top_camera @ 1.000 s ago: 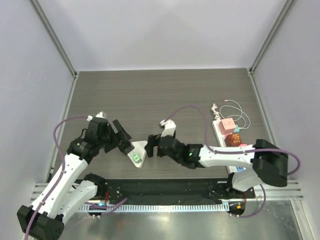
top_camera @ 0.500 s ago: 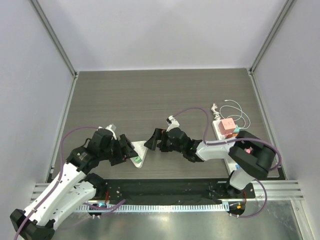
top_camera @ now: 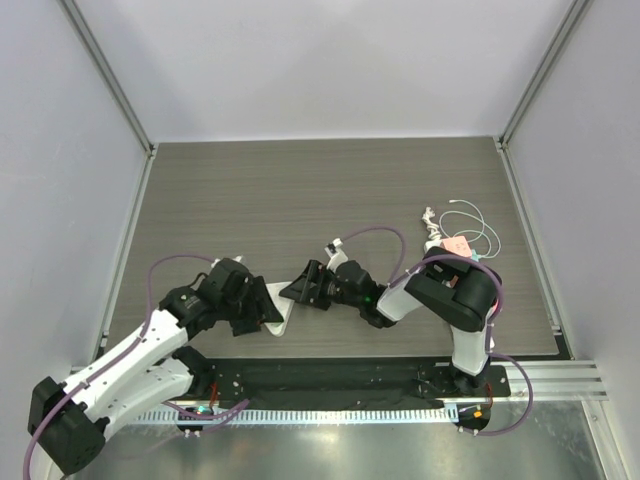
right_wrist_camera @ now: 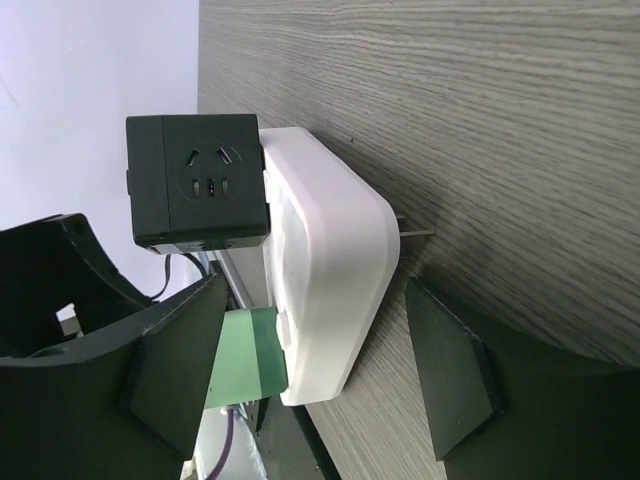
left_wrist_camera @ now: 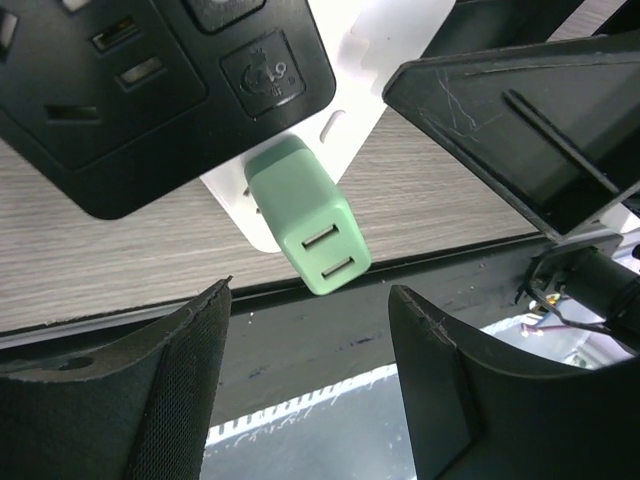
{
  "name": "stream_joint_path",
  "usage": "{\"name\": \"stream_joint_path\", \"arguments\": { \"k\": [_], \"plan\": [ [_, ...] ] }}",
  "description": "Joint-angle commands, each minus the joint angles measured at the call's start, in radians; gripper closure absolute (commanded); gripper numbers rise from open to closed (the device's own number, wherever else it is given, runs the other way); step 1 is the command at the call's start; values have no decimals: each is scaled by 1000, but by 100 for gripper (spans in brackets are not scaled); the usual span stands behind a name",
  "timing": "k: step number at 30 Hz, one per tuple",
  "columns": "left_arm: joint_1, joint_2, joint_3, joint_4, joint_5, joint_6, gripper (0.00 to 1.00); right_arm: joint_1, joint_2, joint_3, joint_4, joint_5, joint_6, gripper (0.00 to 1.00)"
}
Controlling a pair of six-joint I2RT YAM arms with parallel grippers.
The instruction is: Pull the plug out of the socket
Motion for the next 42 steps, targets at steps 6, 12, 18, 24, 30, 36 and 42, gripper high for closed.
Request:
{"name": "stream_joint_path", "arguments": {
  "k": [6,12,18,24,30,36,42],
  "plan": [
    [-19,1,-4,55,-118,-18,40,-2,17,-16,122,-18,27,25],
    [-23,59,8,78,-127,-20,43,2,23,-27,122,-4,21,29],
    [-43,92,31,81,-141,-21,44,31,29,-4,97,7,1,31],
    [-57,79,36,79,-173,-35,40,37,54,16,96,11,-4,31],
    [-69,61,40,76,-165,-43,34,37,104,10,209,14,21,54],
    [-77,49,45,75,-173,-60,17,37,108,-46,274,54,35,73],
    [-89,90,45,96,-181,-61,21,57,129,-76,367,79,47,94]
  ]
}}
